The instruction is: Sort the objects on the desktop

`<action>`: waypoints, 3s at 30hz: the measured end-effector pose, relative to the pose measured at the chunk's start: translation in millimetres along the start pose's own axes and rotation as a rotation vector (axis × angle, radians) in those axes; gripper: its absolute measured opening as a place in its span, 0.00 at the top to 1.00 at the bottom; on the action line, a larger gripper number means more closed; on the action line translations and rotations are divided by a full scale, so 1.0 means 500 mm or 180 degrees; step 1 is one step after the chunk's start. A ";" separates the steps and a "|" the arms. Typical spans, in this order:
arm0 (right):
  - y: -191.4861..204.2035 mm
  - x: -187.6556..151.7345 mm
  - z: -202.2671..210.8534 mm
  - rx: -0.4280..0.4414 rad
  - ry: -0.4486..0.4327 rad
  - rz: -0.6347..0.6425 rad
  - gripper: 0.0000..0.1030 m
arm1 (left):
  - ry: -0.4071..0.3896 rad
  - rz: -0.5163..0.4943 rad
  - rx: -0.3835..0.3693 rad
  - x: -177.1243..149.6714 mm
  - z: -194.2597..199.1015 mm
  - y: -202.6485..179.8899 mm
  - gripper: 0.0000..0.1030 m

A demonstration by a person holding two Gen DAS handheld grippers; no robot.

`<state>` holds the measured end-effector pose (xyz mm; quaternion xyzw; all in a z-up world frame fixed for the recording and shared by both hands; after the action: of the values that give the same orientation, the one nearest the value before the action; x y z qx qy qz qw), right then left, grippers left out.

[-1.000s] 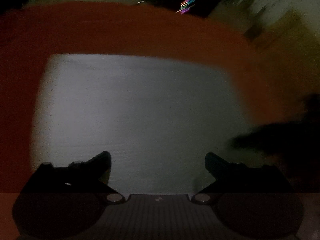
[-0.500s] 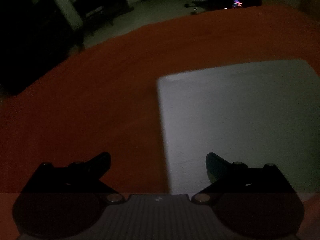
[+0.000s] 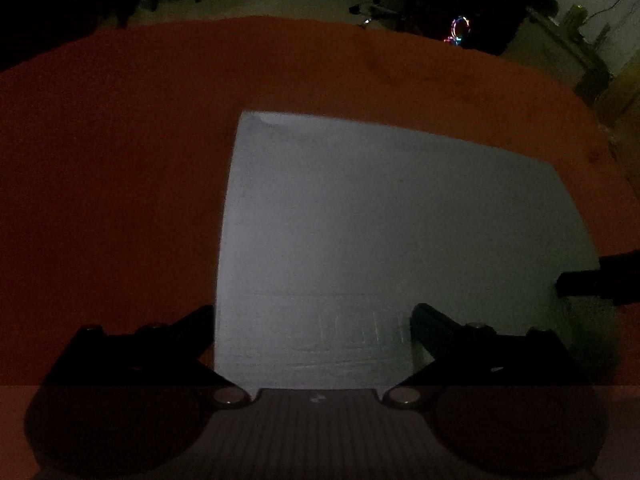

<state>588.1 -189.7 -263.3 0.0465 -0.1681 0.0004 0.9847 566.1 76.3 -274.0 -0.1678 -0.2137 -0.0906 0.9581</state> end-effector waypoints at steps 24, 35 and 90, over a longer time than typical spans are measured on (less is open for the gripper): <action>0.046 -0.097 0.247 0.0212 -0.0303 -0.0044 0.00 | -0.0404 0.0126 0.0114 -0.060 0.306 -0.100 0.01; 0.066 -0.232 0.351 0.0189 -0.0459 0.0149 0.00 | -0.0528 0.0121 0.0219 -0.224 0.459 -0.171 0.01; 0.066 -0.550 0.305 0.0034 -0.0780 0.0236 0.00 | -0.0737 0.0387 -0.0040 -0.518 0.424 -0.153 0.00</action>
<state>277.6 -166.6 -208.0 0.0452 -0.2888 0.0321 0.9558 236.0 108.0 -185.5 -0.1958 -0.3118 -0.0137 0.9297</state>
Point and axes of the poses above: each gripper's, at about its wrist camera, not at the fingertips, and z roughly against the way its jaws point, y to its left, x to its top, the point moved 6 cm from there along -z, roughly the way its jaws point, and after that the axes turned 8 degrees about -x, right-handed, at the moved point
